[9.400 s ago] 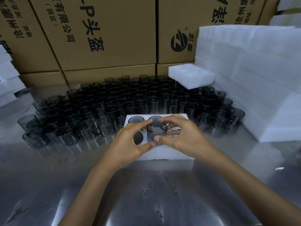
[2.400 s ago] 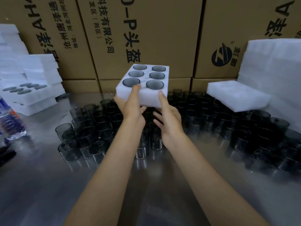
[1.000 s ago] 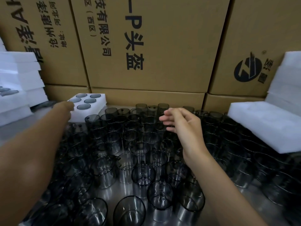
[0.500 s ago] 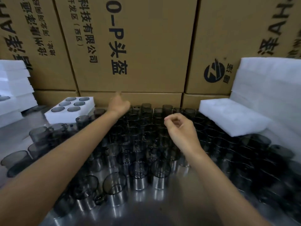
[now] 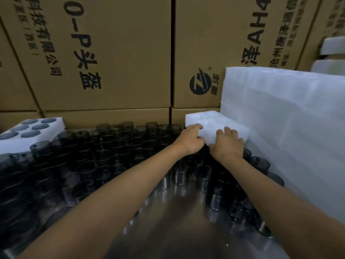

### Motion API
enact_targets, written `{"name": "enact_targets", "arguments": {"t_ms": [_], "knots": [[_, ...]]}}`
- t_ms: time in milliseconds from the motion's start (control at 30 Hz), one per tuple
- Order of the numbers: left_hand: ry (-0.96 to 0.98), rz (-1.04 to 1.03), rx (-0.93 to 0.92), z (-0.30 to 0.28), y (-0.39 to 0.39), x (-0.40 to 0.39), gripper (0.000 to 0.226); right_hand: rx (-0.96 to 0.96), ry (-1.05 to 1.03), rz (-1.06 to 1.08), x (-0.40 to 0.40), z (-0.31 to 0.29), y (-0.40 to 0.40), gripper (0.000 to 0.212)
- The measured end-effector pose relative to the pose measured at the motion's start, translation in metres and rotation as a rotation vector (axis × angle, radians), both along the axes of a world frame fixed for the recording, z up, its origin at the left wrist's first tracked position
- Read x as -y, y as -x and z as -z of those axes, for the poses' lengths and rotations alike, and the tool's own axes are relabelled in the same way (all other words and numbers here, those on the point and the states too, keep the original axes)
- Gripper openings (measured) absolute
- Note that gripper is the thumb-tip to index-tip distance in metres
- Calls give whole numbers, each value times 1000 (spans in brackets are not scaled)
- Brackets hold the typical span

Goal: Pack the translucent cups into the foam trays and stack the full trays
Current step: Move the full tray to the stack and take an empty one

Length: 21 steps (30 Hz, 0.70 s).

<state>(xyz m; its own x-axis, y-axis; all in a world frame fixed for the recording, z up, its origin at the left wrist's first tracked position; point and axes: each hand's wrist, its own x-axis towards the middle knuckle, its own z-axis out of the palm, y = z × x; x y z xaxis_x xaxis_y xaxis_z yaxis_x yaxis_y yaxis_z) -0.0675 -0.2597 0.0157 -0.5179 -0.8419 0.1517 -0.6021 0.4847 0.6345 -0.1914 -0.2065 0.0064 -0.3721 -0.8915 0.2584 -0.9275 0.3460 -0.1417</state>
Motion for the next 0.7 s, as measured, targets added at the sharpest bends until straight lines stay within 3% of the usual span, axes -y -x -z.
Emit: {"name": "enact_targets", "arguments": {"t_ms": [133, 300, 500, 700], "knots": [[191, -104, 38, 1, 3, 4, 67, 163, 198, -125, 2, 0, 4, 44], [330, -262, 94, -19, -42, 3, 78, 310, 399, -449, -20, -24, 1, 38], [523, -325, 161, -36, -120, -45, 42, 385, 342, -620, -82, -45, -12, 35], [626, -136, 134, -38, -179, -148, 27, 344, 243, -625, -162, -44, -27, 32]]}}
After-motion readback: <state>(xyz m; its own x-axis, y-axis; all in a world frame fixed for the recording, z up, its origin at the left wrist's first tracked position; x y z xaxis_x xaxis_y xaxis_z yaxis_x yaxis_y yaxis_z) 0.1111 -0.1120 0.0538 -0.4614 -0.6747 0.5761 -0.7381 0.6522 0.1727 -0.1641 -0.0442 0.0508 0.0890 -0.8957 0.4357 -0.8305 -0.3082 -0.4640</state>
